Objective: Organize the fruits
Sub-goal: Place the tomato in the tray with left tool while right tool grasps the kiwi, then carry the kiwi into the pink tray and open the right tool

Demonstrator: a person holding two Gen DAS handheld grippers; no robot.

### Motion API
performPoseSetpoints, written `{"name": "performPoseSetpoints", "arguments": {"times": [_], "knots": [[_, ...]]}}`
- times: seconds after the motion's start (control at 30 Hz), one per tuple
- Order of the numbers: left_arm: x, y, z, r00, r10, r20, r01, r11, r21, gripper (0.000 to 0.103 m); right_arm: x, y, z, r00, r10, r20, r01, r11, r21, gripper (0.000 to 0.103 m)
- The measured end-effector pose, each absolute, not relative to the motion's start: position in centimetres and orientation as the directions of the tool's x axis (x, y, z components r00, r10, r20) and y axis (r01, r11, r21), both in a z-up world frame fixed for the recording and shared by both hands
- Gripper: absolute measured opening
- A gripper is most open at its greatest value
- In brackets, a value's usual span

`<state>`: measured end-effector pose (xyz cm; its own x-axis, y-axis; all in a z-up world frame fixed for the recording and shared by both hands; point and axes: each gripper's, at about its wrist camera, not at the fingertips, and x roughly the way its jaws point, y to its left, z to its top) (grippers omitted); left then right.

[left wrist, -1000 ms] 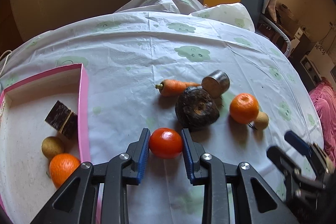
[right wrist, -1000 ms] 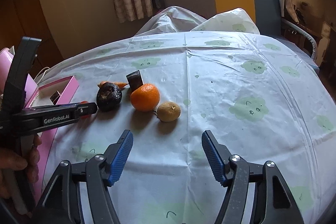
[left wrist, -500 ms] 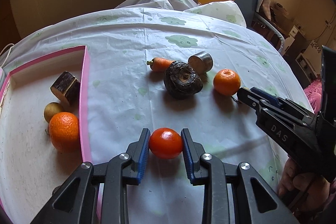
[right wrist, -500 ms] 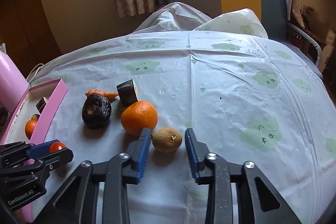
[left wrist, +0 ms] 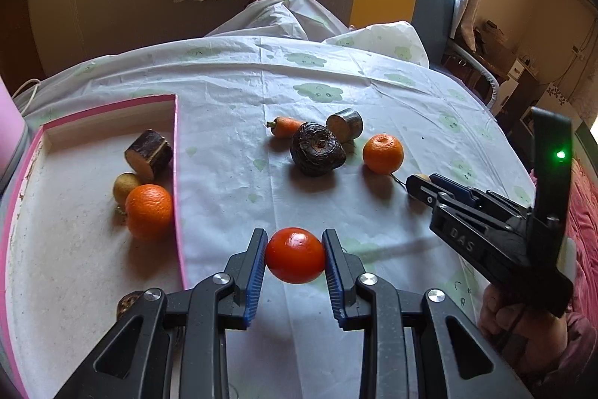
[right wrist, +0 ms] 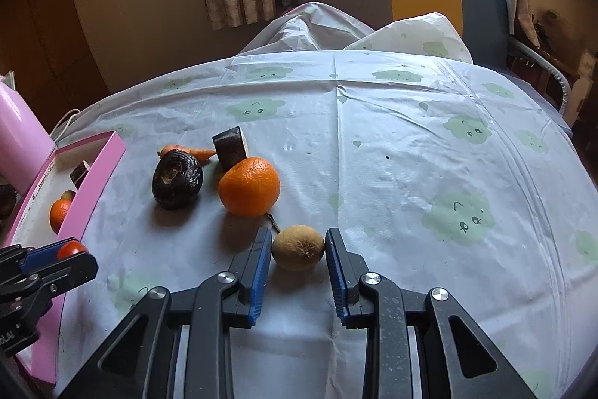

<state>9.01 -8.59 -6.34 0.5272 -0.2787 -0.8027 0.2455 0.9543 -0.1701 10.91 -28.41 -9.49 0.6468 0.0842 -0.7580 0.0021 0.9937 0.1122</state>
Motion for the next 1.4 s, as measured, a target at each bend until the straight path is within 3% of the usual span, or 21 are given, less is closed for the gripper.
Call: {"name": "performPoseSetpoints", "arguments": {"times": [0.33, 0.63, 0.77, 0.9, 1.4], "knots": [[8.1, -1.6, -3.7, 0.617, -0.189, -0.764, 0.112, 0.982, -0.152, 0.03, 10.8, -27.7, -9.5, 0.655, 0.041, -0.754, 0.014, 0.998, 0.066, 0.03], [11.6, 4.9, -5.7, 0.591, -0.071, -0.804, -0.04, 0.992, -0.117, 0.031, 10.9, -27.3, -9.6, 0.656, 0.015, -0.754, 0.017, 0.999, 0.035, 0.03], [12.5, 6.1, -6.6, 0.576, -0.046, -0.816, -0.083, 0.99, -0.115, 0.038, 10.9, -27.1, -9.6, 0.657, 0.006, -0.754, 0.017, 1.0, 0.023, 0.03], [12.2, 6.6, -6.8, 0.566, -0.057, -0.822, -0.103, 0.985, -0.139, 0.05, 10.9, -27.1, -9.6, 0.658, 0.005, -0.753, 0.017, 1.0, 0.022, 0.03], [7.5, 4.4, -5.7, 0.587, -0.1, -0.804, -0.05, 0.986, -0.158, 0.05, 10.5, -27.0, -9.4, 0.659, 0.026, -0.752, 0.008, 0.999, 0.041, 0.029]]}}
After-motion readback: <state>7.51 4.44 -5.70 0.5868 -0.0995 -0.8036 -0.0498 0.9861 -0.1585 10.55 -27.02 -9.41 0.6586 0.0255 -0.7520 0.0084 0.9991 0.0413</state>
